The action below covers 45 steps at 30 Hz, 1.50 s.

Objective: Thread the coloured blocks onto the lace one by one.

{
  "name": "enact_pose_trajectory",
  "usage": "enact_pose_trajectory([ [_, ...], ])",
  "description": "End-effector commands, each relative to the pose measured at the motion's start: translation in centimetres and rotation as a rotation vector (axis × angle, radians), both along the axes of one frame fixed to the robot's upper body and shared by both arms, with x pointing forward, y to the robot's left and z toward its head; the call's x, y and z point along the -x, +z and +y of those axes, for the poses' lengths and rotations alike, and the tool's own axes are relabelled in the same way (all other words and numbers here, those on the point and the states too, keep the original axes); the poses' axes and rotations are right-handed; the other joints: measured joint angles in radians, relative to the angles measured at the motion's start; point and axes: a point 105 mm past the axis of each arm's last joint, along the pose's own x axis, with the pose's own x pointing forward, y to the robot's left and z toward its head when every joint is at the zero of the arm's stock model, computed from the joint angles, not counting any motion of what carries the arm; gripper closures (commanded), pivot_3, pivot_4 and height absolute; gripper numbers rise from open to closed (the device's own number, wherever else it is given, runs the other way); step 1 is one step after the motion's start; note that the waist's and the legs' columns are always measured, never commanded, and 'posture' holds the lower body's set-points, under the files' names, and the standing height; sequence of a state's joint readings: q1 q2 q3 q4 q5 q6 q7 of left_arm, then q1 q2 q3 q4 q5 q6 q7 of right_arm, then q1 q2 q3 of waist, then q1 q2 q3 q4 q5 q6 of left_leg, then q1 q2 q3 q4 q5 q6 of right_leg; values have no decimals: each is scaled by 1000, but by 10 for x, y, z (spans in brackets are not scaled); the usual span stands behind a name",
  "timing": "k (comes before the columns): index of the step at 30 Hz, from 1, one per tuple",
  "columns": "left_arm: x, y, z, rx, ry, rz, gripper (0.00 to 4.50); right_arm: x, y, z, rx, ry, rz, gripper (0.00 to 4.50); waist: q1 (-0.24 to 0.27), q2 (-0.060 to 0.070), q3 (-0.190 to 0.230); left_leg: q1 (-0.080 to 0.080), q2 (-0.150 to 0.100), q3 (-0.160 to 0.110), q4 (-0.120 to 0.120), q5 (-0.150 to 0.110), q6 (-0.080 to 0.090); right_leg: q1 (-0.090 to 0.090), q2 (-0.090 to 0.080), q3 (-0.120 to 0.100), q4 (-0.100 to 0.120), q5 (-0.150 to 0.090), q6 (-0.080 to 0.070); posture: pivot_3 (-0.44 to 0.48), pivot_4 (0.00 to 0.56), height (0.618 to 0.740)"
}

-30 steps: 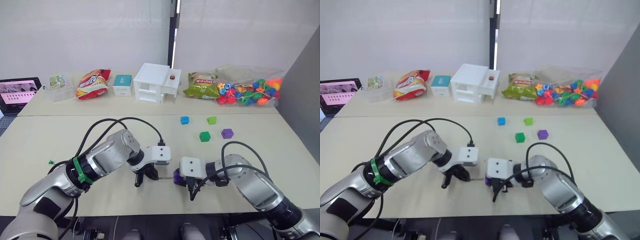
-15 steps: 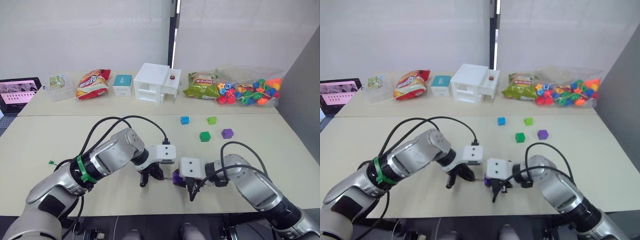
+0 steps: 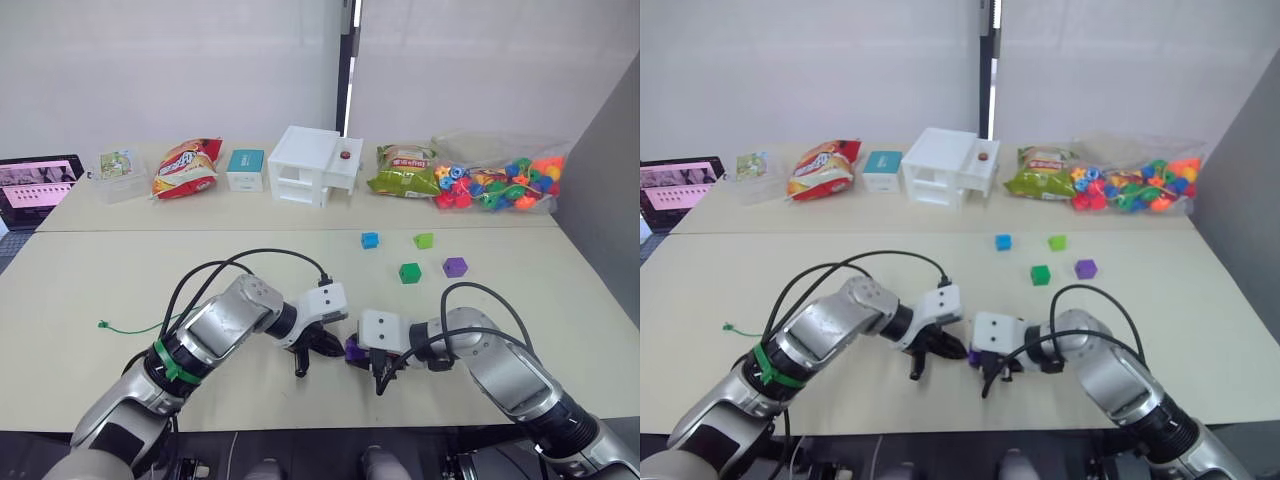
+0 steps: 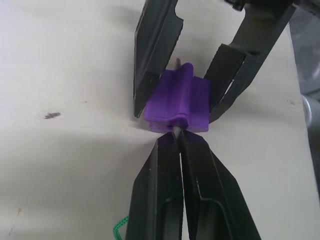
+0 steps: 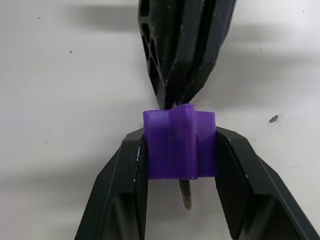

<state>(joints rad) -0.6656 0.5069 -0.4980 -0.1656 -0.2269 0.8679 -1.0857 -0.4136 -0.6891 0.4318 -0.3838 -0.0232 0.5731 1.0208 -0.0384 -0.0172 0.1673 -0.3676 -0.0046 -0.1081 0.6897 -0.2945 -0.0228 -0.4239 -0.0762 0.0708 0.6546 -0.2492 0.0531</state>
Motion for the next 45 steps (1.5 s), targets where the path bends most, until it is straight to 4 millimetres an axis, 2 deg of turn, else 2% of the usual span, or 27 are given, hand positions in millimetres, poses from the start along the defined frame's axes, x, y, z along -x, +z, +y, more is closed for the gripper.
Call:
enact_pose_trajectory([
  [1, 2, 21, -15, 141, -66, -83, 4500, -1, 0, -3, -14, -31, 1, 3158, 5, 0, 0, 0, 0, 0, 1, 0, 0, 0, 0, 0, 1, 0, 0, 0, 150, 740],
  [6, -9, 23, -15, 213, -40, -124, 4500, 1, 0, -5, -11, -28, 6, 3158, 10, 0, 0, -1, -1, 0, 4, 0, 0, 1, 0, 0, 1, 0, 0, 0, 150, 740],
  [9, -5, 28, -14, 263, -75, -50, 3536, 1, 0, -5, -8, -25, 9, 3158, 9, 0, 0, -1, -1, 0, 4, 0, 1, 0, 0, 0, 1, 0, 0, 0, 150, 740],
  [14, -6, 39, -3, 276, -91, -59, 1898, 1, -1, -8, -2, -37, 10, 3158, 4, 0, 0, 0, -1, 0, 4, -1, 1, 1, 0, 0, 2, 0, 0, 0, 150, 740],
  [18, -5, 46, 16, 228, -117, -60, 622, 0, -3, -12, 7, -54, 10, 3158, -2, 0, 0, 0, 0, 0, 3, -1, 1, 1, 0, 0, 2, 0, 0, 0, 150, 740],
  [23, -4, 41, 40, 184, -105, -72, 622, -3, -4, -16, 14, -71, 5, 3158, -1, 0, 0, 0, 0, 0, 4, -1, 1, 1, 0, 0, 2, 0, 0, 0, 150, 740],
  [27, -6, 17, 51, 93, -92, -119, 622, -3, -4, -17, 14, -79, 4, 3158, -1, 0, 0, 0, 0, 0, 4, -1, 1, 1, 0, 0, 2, 0, 0, 0, 150, 740],
  [32, -15, 0, 41, 87, -53, -190, 622, -2, -3, -17, 15, -79, 5, 3158, 6, 0, 0, 0, -1, 0, 4, -1, 1, 1, 0, 0, 1, 0, 0, 0, 150, 740],
  [40, -21, -20, 41, 57, -60, -230, 622, 0, -1, -18, 16, -84, 5, 3158, 7, -1, 0, 0, -1, 0, 4, -1, 1, 1, 0, 0, 1, 0, 0, 0, 150, 740],
  [45, -16, -20, 30, 111, -80, -220, 2099, 0, -1, -19, 15, -95, 7, 3158, 9, -1, 0, 0, -1, 0, 4, -1, 1, 1, 0, 0, 1, 0, 0, 0, 150, 740],
])
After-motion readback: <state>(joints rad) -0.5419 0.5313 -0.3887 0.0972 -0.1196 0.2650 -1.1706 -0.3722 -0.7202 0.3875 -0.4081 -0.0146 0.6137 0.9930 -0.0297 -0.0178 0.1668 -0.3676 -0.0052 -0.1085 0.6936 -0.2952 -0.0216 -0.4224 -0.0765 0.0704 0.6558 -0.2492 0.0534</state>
